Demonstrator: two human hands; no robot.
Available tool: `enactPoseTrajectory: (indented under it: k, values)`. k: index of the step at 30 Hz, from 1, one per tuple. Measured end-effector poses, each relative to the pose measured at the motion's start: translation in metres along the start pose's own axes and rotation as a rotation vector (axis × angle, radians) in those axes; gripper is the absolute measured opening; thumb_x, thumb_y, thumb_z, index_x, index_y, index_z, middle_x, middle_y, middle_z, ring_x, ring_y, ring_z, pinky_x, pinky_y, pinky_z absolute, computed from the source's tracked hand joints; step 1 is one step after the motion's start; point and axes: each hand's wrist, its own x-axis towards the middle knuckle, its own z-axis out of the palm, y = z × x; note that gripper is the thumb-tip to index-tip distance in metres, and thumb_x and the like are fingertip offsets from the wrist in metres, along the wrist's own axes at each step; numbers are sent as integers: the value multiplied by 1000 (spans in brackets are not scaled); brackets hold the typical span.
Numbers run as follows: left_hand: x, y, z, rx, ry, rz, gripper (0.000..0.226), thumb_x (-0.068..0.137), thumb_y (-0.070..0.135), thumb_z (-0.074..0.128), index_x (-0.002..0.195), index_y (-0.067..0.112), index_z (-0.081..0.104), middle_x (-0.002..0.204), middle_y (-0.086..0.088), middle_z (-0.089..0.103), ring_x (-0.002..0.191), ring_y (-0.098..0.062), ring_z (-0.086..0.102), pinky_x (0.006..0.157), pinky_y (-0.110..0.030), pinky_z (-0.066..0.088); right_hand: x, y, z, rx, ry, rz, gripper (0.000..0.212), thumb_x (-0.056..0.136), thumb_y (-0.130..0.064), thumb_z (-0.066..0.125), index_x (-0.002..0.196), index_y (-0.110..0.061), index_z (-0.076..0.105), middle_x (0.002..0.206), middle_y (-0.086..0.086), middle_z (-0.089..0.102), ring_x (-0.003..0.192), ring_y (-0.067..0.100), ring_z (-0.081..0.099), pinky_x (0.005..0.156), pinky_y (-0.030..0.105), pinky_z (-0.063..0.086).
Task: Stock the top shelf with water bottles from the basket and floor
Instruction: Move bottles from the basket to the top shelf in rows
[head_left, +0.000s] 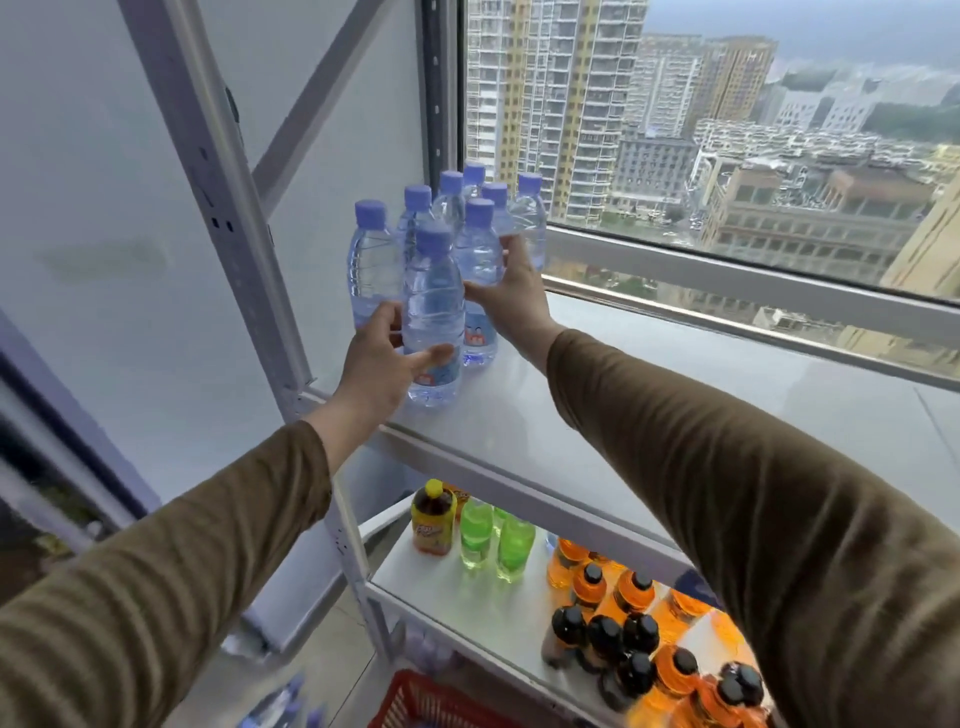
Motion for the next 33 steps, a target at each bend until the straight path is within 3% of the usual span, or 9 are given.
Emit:
enactPoseTrajectory:
  k: [2, 4, 8, 11, 15, 20, 26, 33]
  values:
    - [2, 1, 6, -18, 37, -26, 51, 79, 17, 84, 121, 12, 57, 111, -3, 67, 92, -6, 63, 58, -10, 51, 1, 6, 3, 12, -14, -22, 73, 76, -38, 91, 133, -26, 47, 131, 2, 66, 119, 23, 67, 104, 51, 57]
    - [5, -1, 9, -26, 68, -36, 52, 81, 16, 83, 124, 9, 56, 112, -3, 67, 91, -2, 63, 58, -9, 50, 1, 6, 3, 34, -36, -42, 74, 77, -37, 91, 136, -25, 47, 134, 3, 64, 122, 23, 64, 106, 50, 55]
    - [5, -9, 12, 29, 69, -15, 52, 80, 22, 85, 122, 16, 55, 108, 8, 68, 91, 11, 63, 87, -18, 53, 4, 13, -3, 84, -112, -21, 78, 82, -29, 89, 145, -20, 45, 141, 6, 60, 128, 25, 61, 110, 49, 53]
    - [-1, -21, 17, 67, 51, -2, 64, 74, 23, 89, 127, 18, 53, 112, 11, 68, 98, 9, 64, 96, -29, 53, 0, 26, -9, 80, -190, -5, 83, 79, -25, 90, 147, -21, 44, 136, 3, 61, 125, 25, 63, 109, 51, 54]
    - [-12, -34, 25, 166, 91, -36, 72, 70, 25, 91, 127, 20, 48, 113, 5, 65, 99, -10, 66, 93, -40, 55, -14, 49, -13, 44, -274, 37, 74, 81, -10, 89, 140, -13, 45, 111, -9, 61, 99, 12, 63, 87, 24, 54]
    - [-11, -36, 29, 301, 123, -53, 66, 70, 32, 91, 119, 17, 49, 116, 1, 68, 101, -20, 64, 84, -31, 49, -21, 63, -10, -34, -307, 72, 67, 82, -12, 88, 135, -12, 47, 123, 2, 63, 111, 23, 62, 101, 41, 54]
    - [-7, -36, 28, 281, 120, -72, 65, 71, 30, 91, 121, 18, 52, 119, 0, 69, 106, -21, 65, 93, -39, 53, -22, 57, -6, -36, -269, 87, 60, 87, -12, 84, 135, -12, 48, 140, 9, 62, 127, 26, 60, 107, 41, 49]
    - [-6, -35, 29, 284, 125, -85, 67, 72, 29, 89, 126, 19, 51, 121, 1, 68, 110, -20, 65, 98, -41, 52, -25, 55, -3, -23, -242, 115, 59, 87, -12, 84, 134, -12, 49, 139, 8, 63, 120, 22, 59, 110, 43, 50]
